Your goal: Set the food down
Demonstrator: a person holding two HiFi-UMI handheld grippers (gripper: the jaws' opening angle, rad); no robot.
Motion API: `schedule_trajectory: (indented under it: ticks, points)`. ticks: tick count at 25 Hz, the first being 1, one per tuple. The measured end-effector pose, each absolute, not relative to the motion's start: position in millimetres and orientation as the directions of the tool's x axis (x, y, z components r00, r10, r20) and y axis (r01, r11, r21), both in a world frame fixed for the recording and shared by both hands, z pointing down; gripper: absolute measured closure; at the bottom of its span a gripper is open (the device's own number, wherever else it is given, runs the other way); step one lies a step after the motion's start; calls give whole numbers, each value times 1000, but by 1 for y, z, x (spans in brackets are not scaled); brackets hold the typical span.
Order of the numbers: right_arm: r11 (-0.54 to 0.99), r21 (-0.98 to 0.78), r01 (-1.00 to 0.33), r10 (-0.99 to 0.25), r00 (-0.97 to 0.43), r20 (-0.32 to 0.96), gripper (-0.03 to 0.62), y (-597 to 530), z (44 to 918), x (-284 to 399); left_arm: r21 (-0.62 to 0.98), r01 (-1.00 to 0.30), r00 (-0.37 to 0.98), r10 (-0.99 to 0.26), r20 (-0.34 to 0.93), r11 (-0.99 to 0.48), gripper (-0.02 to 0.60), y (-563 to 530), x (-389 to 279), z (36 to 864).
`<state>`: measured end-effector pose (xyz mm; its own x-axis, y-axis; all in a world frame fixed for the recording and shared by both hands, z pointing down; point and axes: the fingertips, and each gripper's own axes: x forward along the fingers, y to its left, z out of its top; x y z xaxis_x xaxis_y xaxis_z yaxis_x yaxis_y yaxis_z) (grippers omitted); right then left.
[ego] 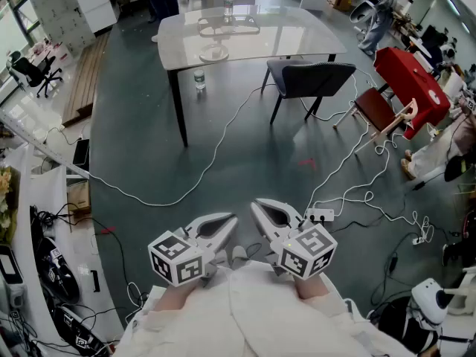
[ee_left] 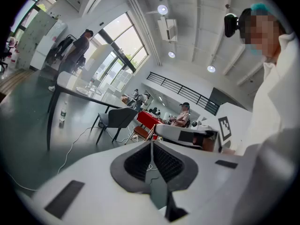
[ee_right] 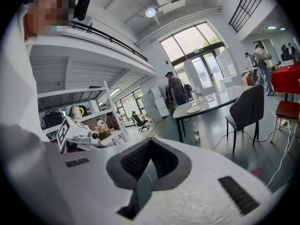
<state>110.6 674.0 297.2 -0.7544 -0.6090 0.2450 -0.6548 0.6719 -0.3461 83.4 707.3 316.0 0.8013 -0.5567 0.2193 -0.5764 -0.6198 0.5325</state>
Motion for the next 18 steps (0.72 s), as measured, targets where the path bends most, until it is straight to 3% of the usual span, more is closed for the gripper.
schedule_trajectory:
  ticks: [18]
  points:
    - [711,-319,-627,-574,-779,253,592,676,295,110,567,-573,794,-573,203,-592,555,701,88,319]
